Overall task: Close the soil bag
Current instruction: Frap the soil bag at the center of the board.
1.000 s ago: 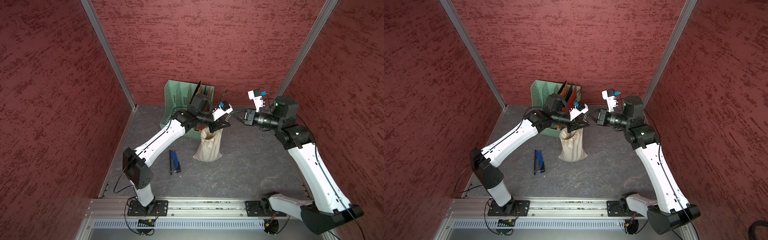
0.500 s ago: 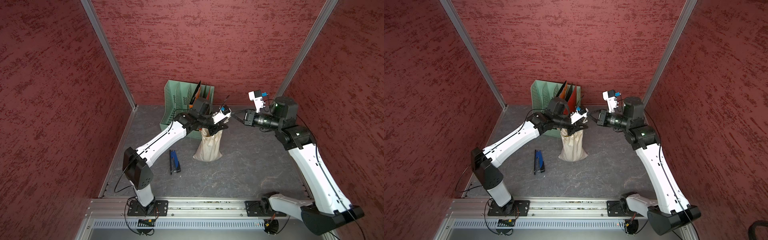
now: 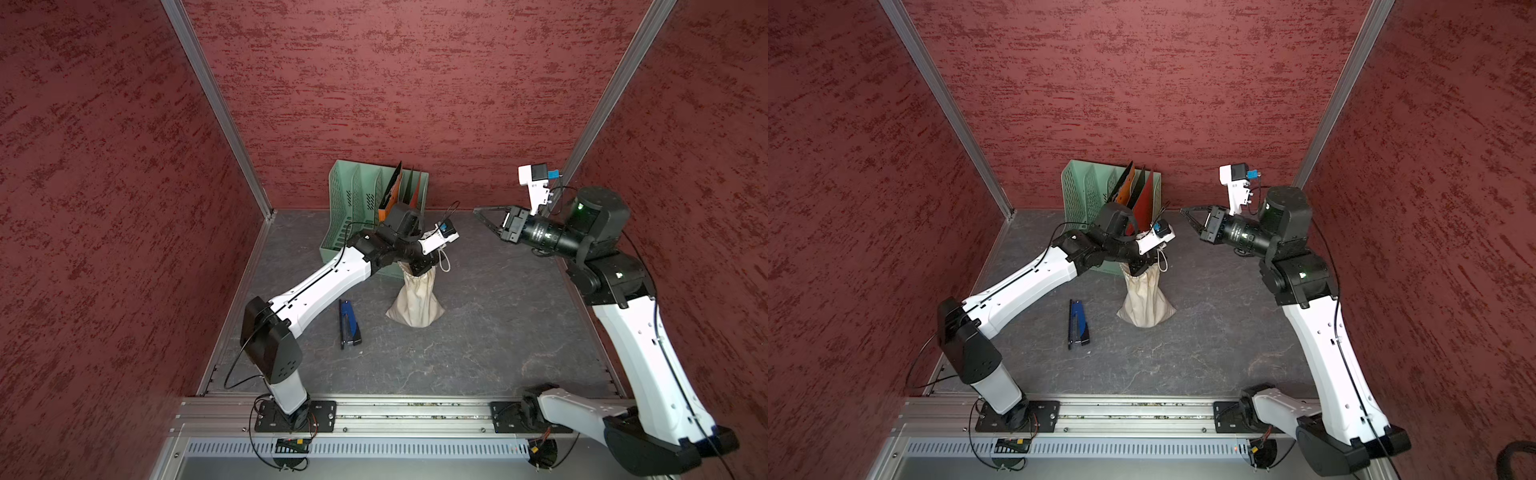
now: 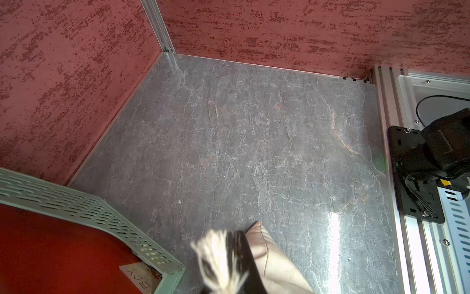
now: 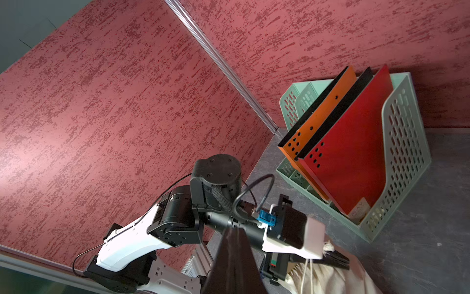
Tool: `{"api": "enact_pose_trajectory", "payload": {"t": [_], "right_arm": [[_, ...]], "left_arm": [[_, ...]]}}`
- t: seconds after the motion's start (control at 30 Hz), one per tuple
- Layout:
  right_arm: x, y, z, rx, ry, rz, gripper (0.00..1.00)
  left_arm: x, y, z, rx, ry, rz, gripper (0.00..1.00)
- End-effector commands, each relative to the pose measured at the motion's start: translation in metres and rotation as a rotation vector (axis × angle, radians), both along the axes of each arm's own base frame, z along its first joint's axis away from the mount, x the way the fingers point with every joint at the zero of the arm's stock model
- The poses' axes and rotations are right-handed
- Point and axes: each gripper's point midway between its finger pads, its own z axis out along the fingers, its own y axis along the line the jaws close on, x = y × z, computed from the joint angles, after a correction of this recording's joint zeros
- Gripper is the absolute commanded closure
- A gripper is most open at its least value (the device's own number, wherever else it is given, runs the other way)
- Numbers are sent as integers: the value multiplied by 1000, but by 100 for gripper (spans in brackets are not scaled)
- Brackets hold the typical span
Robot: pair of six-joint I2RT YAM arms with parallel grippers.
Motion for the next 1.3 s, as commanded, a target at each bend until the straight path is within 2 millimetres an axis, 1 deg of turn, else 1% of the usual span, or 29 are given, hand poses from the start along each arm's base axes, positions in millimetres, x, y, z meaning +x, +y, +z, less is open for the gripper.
{"api": "enact_pose_trajectory", "payload": {"t": [0.0,0.13,0.17,0.23,0.3,0.4,0.47,0.6,0.77,1.03,1.17,1.27], "right_arm": [[11,-13,-44,-96,158,-99,100],[-5,-20,-81,-115,277,-102,85],[-9,-18,-88,-104,302,-80,79],[-18,-9,-97,-63,339,-12,71],[-23,1,-106,-25,388,52,64],[-24,10,-117,-19,445,102,58],[-25,19,-122,-17,477,141,52],[-19,24,-136,-41,533,142,49],[-14,35,-144,-48,568,165,49],[-13,56,-145,-69,569,211,50],[-15,53,-139,-77,544,189,51],[-22,46,-131,-83,508,170,50]], "left_arm": [[-6,6,20,-38,-14,-1,100],[-9,7,30,-58,-9,2,100],[-9,7,30,-59,-8,2,100],[-10,7,29,-55,-2,2,100],[-11,7,28,-52,5,2,100],[-12,7,28,-54,5,-1,100],[-13,7,28,-52,5,-1,100],[-15,7,32,-57,-1,-2,100],[-17,6,31,-55,0,-8,100],[-19,4,30,-55,-2,-13,100],[-18,4,29,-52,-5,-14,100],[-17,3,29,-52,-7,-15,100]]}}
